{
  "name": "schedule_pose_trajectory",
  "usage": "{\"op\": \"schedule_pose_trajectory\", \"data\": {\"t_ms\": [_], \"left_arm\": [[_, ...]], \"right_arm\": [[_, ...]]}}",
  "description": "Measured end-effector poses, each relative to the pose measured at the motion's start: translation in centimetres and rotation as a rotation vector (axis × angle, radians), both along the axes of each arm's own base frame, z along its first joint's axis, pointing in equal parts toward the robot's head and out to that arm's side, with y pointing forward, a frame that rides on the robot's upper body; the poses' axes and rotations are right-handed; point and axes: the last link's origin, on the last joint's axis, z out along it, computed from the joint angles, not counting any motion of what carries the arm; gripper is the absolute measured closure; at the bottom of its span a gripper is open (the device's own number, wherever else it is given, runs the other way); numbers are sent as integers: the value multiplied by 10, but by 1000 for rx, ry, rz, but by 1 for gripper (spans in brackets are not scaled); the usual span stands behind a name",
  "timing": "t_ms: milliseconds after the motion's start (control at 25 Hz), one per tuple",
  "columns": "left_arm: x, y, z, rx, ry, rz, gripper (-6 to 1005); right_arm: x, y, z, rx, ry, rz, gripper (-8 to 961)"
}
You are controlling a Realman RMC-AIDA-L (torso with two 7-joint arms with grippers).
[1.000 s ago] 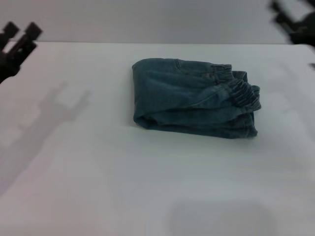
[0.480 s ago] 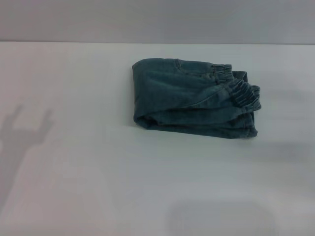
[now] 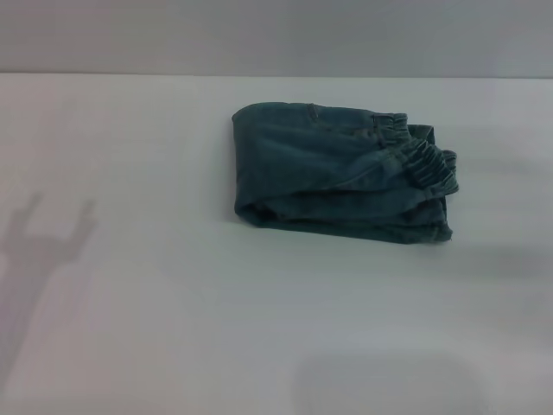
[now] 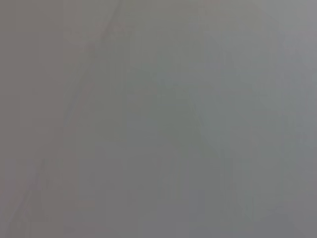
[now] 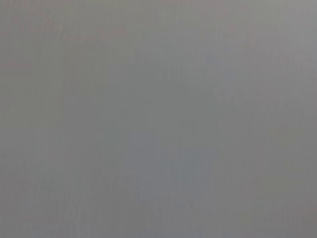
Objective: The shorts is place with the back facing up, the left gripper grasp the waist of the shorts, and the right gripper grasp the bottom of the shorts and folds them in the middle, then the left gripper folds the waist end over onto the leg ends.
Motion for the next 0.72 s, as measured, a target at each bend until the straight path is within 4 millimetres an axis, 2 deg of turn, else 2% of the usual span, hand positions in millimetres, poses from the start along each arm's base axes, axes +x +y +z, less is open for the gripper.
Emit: {"op": "schedule_pose_trajectory", "data": {"t_ms": [720], "left_arm": [[1,-1,-7,-25,-17,7,159]], "right_arm": [[14,-8,-11,-41,21,-69,306]]}}
